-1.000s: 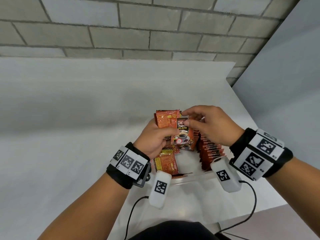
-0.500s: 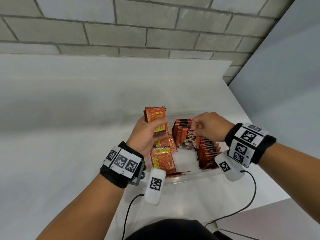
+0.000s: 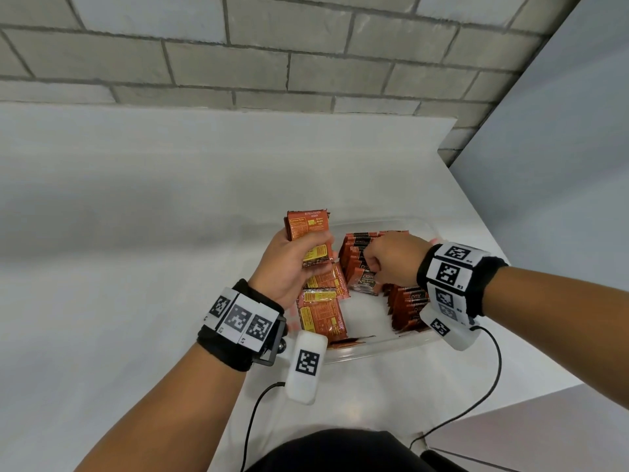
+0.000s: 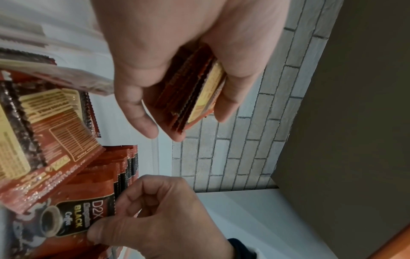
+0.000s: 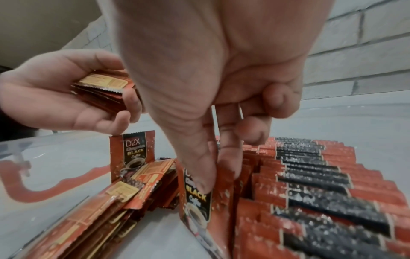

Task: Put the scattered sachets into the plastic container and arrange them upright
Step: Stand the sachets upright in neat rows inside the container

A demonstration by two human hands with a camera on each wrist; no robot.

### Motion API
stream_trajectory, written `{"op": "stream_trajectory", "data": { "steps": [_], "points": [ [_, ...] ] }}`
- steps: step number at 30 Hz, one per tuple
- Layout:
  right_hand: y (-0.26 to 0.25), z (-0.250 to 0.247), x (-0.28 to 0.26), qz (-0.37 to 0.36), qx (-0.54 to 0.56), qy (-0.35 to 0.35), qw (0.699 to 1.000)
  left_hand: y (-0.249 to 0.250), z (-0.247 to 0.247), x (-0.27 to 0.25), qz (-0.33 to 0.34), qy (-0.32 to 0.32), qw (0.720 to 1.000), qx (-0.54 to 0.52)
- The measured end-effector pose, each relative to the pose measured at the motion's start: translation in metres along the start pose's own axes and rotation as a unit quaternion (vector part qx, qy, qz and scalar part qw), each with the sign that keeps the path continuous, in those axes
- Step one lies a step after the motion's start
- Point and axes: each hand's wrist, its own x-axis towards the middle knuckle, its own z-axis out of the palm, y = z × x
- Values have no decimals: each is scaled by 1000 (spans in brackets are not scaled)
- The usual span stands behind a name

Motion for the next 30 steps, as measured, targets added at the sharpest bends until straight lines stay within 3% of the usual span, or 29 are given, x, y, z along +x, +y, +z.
{"op": "stream_trajectory", "data": {
  "steps": [16,22,24,26,28,30],
  "points": [
    [2,0,1,-5,-31,19,999,2,1,-3,0,6,1000,-14],
    [6,-6,-4,4,-3,60,998,3,1,-2,-16,7,998,-59],
    [6,-15,-9,3,51,99,994,3,1,-2,-30,-2,997,-76],
    [4,-25,-17,-16,158,167,973,3,2,-4,-36,-19,996,-75],
    [-3,-33,-27,-34,282,229,931,3,4,-7,-34,-42,997,-62],
    [-12,-37,-37,-47,365,237,899,3,6,-10,-33,-72,996,-45]
  ]
}}
